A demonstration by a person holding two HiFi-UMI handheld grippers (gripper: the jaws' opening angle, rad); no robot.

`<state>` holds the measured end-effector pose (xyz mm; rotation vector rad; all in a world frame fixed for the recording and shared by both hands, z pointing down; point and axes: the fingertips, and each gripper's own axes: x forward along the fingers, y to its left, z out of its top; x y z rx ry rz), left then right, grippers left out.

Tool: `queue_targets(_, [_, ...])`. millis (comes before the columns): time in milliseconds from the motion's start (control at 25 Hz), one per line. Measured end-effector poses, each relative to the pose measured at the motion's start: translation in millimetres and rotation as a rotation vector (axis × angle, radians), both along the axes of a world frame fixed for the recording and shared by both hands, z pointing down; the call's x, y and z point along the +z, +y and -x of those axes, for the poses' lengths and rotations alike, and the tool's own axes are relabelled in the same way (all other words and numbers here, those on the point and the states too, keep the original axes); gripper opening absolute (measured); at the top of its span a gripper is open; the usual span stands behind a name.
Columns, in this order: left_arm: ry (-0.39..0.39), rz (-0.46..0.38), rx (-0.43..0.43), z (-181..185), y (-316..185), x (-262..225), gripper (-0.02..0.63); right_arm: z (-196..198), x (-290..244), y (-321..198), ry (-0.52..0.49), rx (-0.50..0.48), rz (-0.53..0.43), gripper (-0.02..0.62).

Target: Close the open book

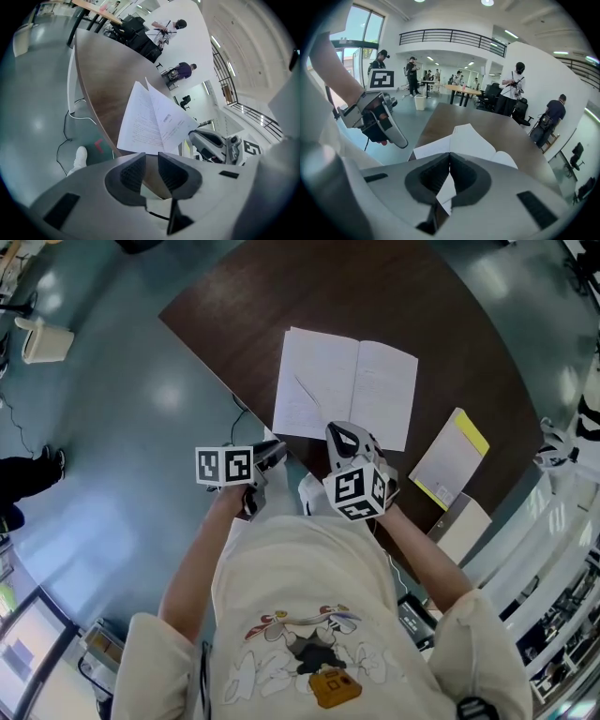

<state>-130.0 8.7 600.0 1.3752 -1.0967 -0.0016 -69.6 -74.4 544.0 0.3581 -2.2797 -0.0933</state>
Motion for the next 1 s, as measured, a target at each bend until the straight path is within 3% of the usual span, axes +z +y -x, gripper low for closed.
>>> queue_targets(480, [-0.214,-0.082,0.1,-24.9,-15.5,-30.9,0.077,-77.7,-21.9,-26.9,-0.07,0.255,0.029,0.006])
queue_targets(1000, [-0.235,-0.085,0.141,-58.5,-33.6,-35.0,0.075,-170.6,20.6,-47.1,0.008,0.491,0.106,0.005])
